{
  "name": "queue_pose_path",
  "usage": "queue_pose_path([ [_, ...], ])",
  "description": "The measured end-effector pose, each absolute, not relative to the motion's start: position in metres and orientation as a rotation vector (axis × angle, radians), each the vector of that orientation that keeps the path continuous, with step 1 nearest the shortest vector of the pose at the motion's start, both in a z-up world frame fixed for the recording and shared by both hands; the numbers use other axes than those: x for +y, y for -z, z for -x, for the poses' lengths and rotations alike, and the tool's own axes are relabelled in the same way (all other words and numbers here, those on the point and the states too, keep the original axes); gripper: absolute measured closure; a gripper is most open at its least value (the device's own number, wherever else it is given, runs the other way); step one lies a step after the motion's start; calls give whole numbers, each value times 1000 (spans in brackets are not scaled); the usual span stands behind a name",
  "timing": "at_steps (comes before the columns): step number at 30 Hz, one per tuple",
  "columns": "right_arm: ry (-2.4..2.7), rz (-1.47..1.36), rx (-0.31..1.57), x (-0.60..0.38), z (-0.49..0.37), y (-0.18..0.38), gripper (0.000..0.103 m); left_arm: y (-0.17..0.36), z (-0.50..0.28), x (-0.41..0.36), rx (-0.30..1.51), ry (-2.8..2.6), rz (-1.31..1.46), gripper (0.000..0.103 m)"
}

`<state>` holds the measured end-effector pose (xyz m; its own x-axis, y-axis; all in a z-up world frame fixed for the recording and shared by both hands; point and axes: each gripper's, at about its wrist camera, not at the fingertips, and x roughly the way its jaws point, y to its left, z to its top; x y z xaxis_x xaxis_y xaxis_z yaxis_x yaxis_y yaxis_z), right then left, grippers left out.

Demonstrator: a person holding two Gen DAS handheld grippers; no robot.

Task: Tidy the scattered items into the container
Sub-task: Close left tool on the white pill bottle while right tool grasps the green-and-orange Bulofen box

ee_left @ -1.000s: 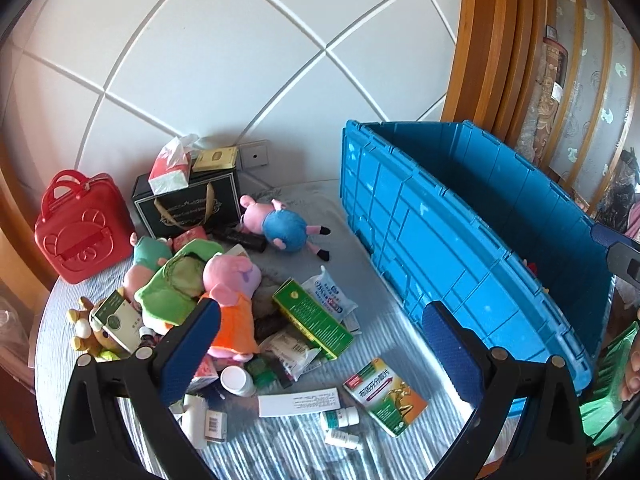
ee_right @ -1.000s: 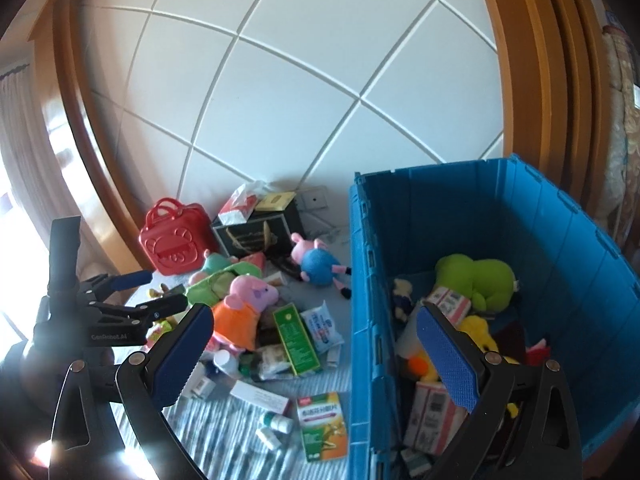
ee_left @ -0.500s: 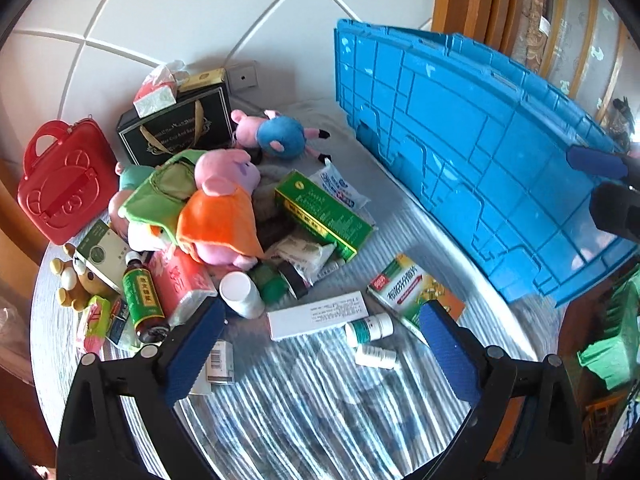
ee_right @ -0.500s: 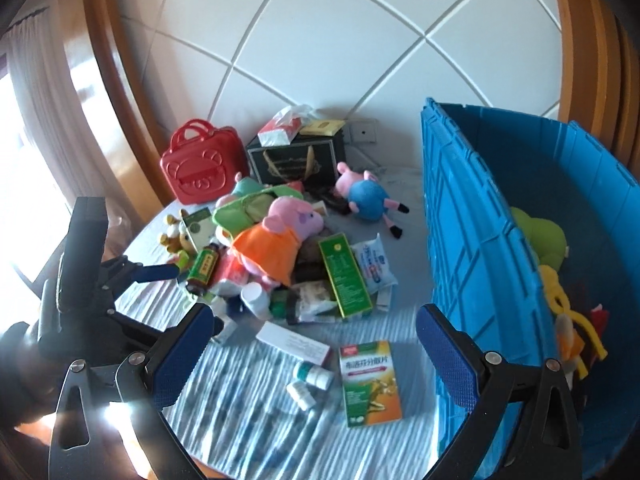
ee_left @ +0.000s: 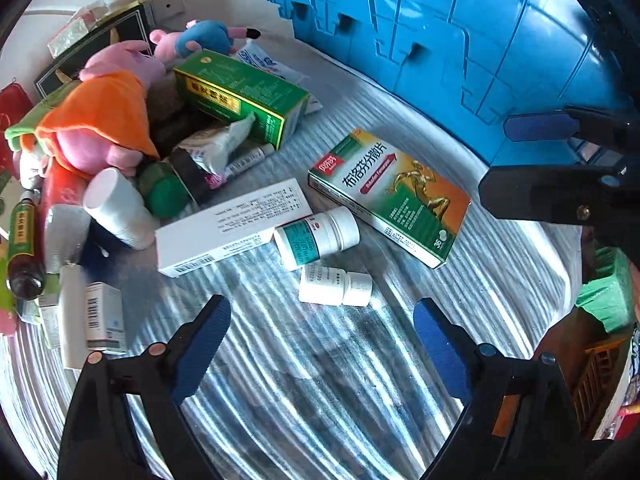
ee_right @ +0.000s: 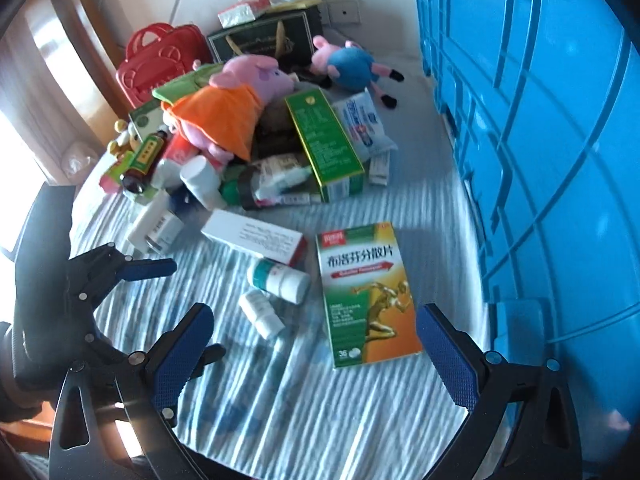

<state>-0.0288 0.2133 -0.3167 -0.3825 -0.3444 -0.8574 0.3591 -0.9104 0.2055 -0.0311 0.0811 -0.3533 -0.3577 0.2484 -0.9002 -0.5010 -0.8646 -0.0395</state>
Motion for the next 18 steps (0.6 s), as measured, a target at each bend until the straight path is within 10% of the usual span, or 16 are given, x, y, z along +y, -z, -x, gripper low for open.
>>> queue_pose_path([
  [7, 2280, -1522, 31, 214, 41, 371, 1, 392, 45, 92, 315, -2237, 1401, 18],
  [11, 2275, -1557, 9, 218, 48, 389, 1, 405, 47, 98, 365, -2224, 1381, 51],
  [18, 2275, -1554, 61, 207, 60, 405, 0, 403, 43, 89, 297, -2242, 1367, 52],
])
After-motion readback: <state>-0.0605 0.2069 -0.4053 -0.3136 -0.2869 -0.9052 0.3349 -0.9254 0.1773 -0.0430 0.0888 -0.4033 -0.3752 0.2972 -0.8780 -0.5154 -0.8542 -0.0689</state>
